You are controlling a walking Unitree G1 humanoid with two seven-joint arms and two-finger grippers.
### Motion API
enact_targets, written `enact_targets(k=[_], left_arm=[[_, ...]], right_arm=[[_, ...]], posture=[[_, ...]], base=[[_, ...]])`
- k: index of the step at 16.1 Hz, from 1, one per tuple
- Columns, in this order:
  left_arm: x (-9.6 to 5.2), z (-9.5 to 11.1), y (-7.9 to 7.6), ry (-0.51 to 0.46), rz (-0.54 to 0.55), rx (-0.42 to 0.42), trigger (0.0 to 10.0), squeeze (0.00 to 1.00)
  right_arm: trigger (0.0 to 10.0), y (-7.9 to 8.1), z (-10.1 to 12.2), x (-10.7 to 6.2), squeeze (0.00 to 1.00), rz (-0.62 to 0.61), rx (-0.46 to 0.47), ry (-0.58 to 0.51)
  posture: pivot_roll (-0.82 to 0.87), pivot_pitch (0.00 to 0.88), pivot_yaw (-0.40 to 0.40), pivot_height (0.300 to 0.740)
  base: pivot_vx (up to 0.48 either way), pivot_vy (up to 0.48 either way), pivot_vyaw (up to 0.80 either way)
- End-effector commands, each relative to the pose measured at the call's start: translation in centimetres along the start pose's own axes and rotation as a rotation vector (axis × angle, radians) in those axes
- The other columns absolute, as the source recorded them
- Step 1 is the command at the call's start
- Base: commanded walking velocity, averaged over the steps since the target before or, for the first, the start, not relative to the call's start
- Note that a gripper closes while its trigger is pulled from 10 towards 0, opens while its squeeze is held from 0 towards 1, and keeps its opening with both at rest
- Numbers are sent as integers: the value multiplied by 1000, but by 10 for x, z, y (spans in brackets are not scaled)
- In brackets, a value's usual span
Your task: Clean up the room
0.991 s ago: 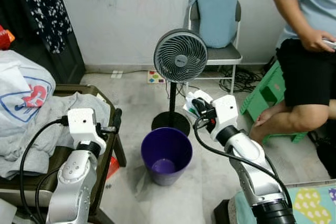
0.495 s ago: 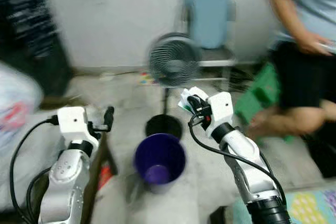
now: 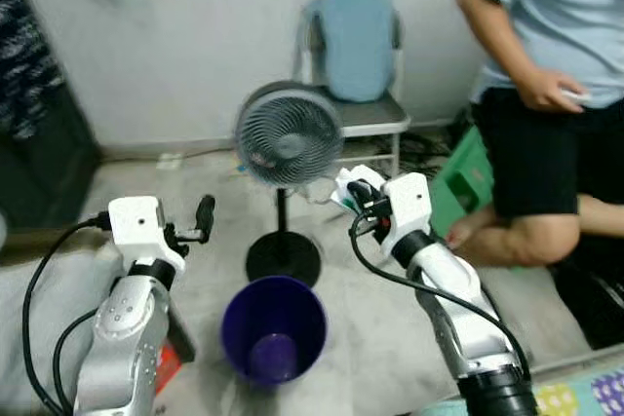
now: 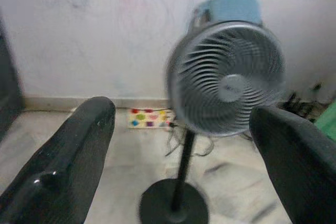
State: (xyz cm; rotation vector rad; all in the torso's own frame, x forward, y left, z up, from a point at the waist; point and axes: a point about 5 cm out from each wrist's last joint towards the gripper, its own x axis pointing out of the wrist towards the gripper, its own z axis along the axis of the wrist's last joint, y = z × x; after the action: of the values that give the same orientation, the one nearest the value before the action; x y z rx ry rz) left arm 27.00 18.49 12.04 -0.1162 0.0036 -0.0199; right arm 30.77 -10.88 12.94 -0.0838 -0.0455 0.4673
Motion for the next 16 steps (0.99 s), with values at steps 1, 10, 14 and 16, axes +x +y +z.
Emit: enact_targets(k=[1, 10, 14, 16], left_arm=[[4, 1, -10, -6, -24, -7, 10000, 0], [11, 5, -6, -40, 59, -46, 10000, 0], [12, 5, -9, -43, 47, -62, 10000, 0], [11, 4, -9, -41, 47, -66, 10000, 0]], right_arm=[[10000, -10, -1, -4, 0, -30, -10, 5], [10000, -8, 2, 0, 0, -18, -22, -8], [10000, -7, 2, 1, 0, -10, -21, -8], [10000, -6, 2, 1, 0, -9, -21, -7]], posture=[[-83, 0, -35, 740], [-85, 0, -35, 740], [-82, 0, -38, 740], [-85, 0, -38, 740]], base=[[0, 0, 0], [0, 0, 415], [0, 0, 105], [0, 0, 0]])
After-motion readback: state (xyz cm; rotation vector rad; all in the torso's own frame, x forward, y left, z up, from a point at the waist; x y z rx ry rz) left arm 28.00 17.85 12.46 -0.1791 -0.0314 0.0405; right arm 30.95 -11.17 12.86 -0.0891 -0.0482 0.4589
